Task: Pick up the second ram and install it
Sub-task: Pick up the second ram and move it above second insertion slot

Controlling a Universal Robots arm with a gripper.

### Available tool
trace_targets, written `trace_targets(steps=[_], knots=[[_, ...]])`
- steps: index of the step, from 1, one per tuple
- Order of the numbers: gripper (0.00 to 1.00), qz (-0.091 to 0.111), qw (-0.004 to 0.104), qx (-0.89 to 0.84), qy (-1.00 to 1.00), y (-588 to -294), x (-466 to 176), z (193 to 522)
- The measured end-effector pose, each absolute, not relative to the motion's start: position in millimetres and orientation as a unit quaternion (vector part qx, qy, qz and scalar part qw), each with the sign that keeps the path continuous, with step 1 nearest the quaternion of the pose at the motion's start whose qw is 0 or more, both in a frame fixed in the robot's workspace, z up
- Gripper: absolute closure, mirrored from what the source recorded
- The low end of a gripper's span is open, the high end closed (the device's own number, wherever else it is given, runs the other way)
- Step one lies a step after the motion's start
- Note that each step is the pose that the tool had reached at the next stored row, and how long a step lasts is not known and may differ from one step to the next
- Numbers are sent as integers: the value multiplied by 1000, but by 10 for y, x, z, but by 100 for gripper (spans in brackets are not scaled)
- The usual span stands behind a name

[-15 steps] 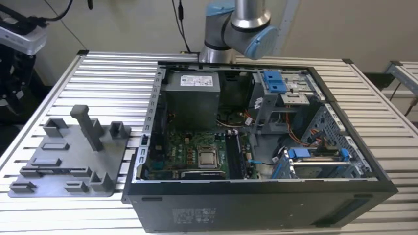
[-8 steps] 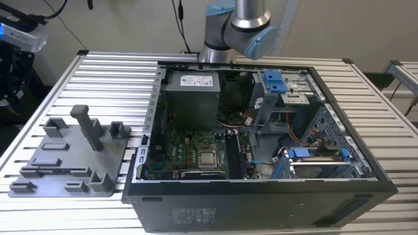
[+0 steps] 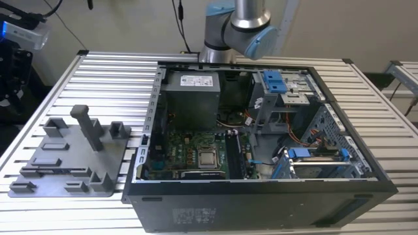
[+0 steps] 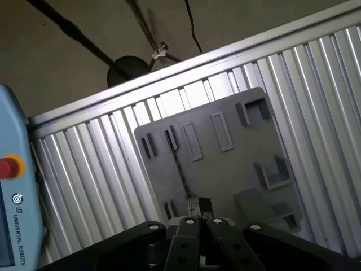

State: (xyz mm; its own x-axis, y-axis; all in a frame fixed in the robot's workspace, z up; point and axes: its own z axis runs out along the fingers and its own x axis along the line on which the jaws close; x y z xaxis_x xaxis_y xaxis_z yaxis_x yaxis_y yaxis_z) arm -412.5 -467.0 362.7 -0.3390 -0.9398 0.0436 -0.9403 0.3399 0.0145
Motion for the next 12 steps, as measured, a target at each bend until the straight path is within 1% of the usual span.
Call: trace_targets(steps=[4, 12], knots=[[89, 6, 12, 579, -815, -4669, -4126, 3627], [89, 5, 12, 579, -815, -4670, -4125, 3627]])
